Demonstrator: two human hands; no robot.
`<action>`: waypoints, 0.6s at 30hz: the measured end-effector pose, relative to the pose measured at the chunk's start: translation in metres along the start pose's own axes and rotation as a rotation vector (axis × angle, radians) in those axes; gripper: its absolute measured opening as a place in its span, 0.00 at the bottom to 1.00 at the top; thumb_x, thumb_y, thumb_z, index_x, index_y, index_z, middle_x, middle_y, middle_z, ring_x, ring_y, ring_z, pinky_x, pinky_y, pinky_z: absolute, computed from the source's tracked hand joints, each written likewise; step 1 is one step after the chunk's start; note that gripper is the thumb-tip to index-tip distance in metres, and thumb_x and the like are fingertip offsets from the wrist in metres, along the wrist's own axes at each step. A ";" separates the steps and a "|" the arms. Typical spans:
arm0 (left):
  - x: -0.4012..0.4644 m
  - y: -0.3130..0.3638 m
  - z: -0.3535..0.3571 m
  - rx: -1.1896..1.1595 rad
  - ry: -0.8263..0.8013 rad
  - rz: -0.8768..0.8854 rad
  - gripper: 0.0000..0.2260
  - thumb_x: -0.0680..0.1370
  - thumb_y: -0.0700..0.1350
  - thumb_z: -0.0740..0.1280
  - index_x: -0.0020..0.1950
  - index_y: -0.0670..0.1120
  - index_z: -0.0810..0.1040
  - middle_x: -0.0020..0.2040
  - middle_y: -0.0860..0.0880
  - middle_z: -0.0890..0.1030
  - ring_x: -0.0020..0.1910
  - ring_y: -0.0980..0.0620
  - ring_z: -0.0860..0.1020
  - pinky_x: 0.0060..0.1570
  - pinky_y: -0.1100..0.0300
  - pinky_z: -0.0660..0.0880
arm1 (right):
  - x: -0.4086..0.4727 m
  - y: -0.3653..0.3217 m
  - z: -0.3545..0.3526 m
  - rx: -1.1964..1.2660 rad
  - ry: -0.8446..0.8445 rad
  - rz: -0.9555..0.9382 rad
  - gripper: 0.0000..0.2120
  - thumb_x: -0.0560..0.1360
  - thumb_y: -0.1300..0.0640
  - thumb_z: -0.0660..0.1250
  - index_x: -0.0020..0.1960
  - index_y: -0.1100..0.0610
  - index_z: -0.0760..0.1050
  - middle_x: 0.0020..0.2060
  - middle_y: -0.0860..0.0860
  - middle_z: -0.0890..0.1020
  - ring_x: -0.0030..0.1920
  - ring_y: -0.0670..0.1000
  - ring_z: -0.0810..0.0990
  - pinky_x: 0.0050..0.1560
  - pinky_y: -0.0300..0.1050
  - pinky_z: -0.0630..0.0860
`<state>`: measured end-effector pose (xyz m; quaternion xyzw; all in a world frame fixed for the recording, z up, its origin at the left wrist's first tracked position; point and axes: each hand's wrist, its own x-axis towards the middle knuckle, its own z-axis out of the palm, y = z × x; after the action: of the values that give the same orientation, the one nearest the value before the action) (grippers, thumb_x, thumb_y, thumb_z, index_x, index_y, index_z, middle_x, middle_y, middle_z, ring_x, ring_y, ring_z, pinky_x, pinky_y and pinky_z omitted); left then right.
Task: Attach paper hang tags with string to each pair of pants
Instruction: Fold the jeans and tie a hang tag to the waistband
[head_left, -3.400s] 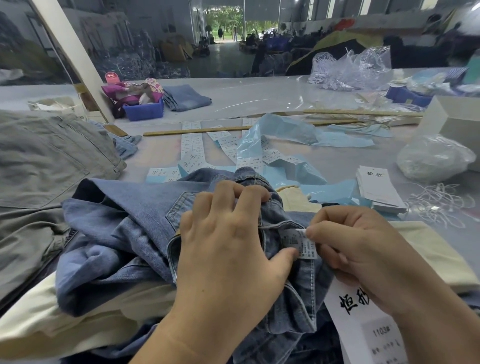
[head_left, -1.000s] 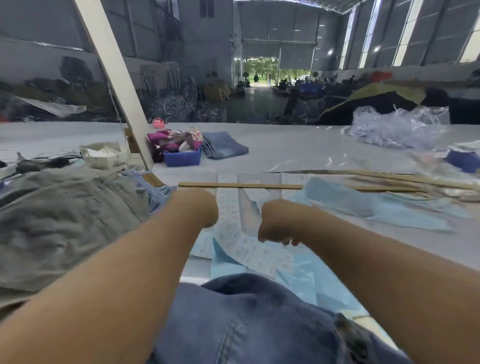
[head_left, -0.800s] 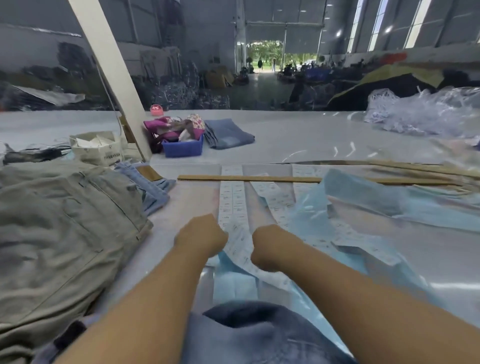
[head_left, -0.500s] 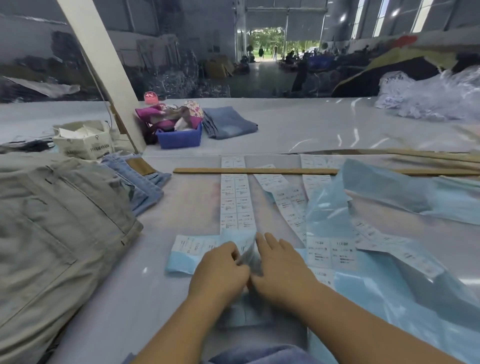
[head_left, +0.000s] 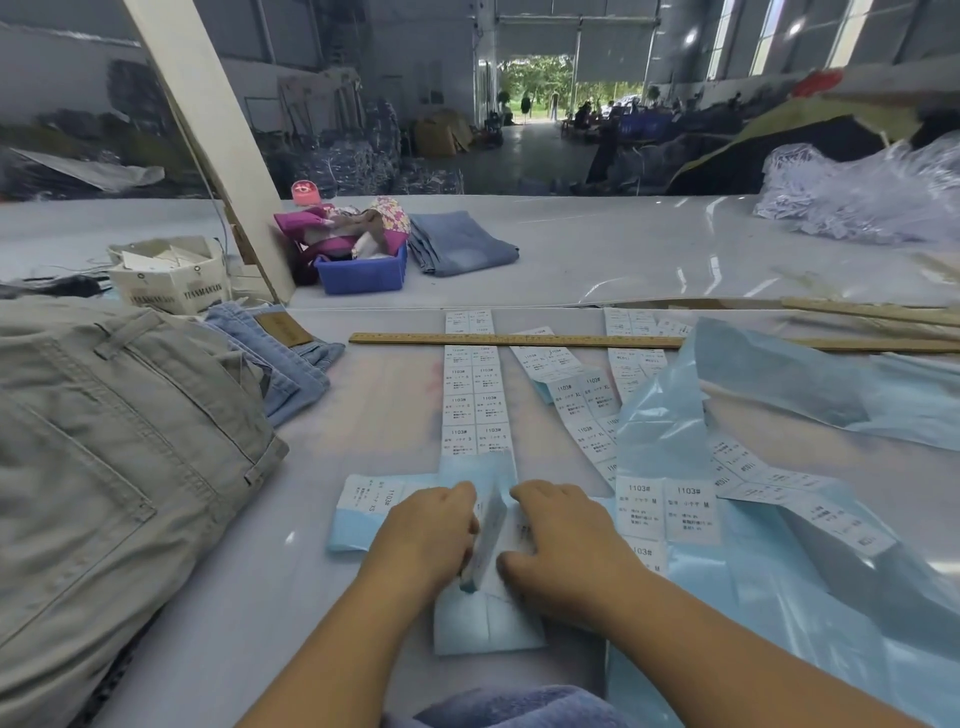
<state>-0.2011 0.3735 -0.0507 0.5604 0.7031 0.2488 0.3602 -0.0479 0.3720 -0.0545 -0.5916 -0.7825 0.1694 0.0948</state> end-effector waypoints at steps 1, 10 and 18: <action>0.000 -0.002 0.000 0.031 0.020 -0.014 0.12 0.79 0.50 0.61 0.35 0.49 0.73 0.38 0.50 0.79 0.40 0.47 0.77 0.46 0.49 0.78 | 0.000 0.001 0.001 -0.007 0.009 0.009 0.26 0.71 0.45 0.64 0.67 0.51 0.67 0.64 0.48 0.71 0.65 0.53 0.67 0.64 0.50 0.67; -0.012 0.006 -0.003 -0.039 0.064 -0.016 0.16 0.66 0.61 0.69 0.43 0.50 0.78 0.44 0.53 0.82 0.44 0.54 0.79 0.42 0.53 0.78 | 0.004 0.006 -0.002 0.014 0.033 0.130 0.25 0.68 0.37 0.67 0.61 0.48 0.71 0.54 0.48 0.72 0.58 0.52 0.71 0.60 0.51 0.69; -0.014 0.023 -0.014 -0.702 0.030 -0.057 0.08 0.75 0.36 0.61 0.40 0.45 0.76 0.31 0.47 0.79 0.27 0.54 0.77 0.27 0.63 0.72 | 0.008 -0.002 -0.016 0.423 0.297 0.052 0.08 0.79 0.49 0.63 0.42 0.50 0.70 0.42 0.46 0.74 0.43 0.48 0.74 0.40 0.41 0.69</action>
<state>-0.1963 0.3661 -0.0218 0.3786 0.5952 0.4735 0.5274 -0.0460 0.3817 -0.0395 -0.5969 -0.6918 0.2429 0.3257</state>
